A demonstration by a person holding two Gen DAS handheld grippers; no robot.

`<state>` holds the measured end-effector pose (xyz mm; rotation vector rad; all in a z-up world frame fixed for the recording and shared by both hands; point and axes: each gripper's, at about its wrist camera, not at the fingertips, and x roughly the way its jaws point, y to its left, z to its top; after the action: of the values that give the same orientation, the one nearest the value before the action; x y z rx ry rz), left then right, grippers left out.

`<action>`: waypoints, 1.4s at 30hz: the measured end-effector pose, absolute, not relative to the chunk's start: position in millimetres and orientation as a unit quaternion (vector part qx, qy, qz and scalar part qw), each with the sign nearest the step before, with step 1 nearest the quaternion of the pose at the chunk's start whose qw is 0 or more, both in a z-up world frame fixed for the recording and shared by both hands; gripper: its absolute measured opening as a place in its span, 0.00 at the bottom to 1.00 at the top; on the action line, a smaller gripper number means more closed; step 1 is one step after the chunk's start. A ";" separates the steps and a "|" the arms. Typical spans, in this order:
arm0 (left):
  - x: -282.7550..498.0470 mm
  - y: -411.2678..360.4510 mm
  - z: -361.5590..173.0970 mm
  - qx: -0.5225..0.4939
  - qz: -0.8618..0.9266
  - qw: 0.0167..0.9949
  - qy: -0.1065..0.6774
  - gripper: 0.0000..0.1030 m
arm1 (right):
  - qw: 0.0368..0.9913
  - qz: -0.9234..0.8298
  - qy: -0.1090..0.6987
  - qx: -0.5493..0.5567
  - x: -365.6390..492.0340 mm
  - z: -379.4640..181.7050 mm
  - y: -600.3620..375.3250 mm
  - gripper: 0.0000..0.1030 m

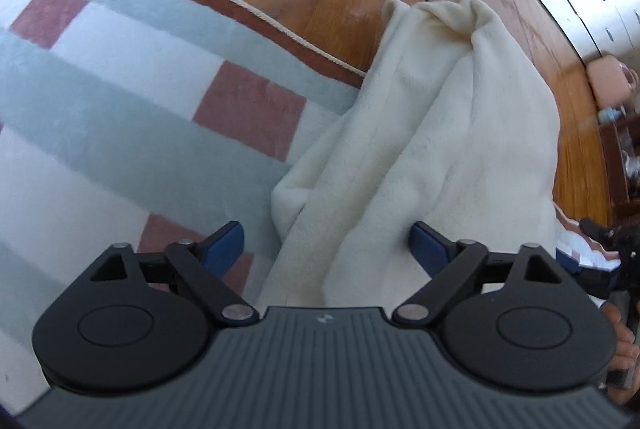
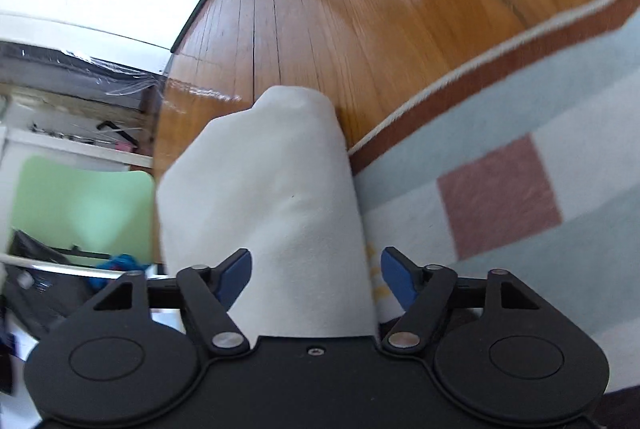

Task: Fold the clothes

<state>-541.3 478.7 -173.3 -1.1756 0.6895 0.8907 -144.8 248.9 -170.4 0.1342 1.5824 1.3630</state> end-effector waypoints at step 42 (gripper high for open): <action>-427.5 466.6 -209.0 -0.547 0.251 0.749 0.278 0.87 | 0.560 0.610 0.560 -0.032 -94.9 -153.5 236.5 0.82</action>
<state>-427.5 466.6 -209.0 -1.1958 0.6074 0.5488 -94.9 236.5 -153.5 -0.0755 1.3192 1.4387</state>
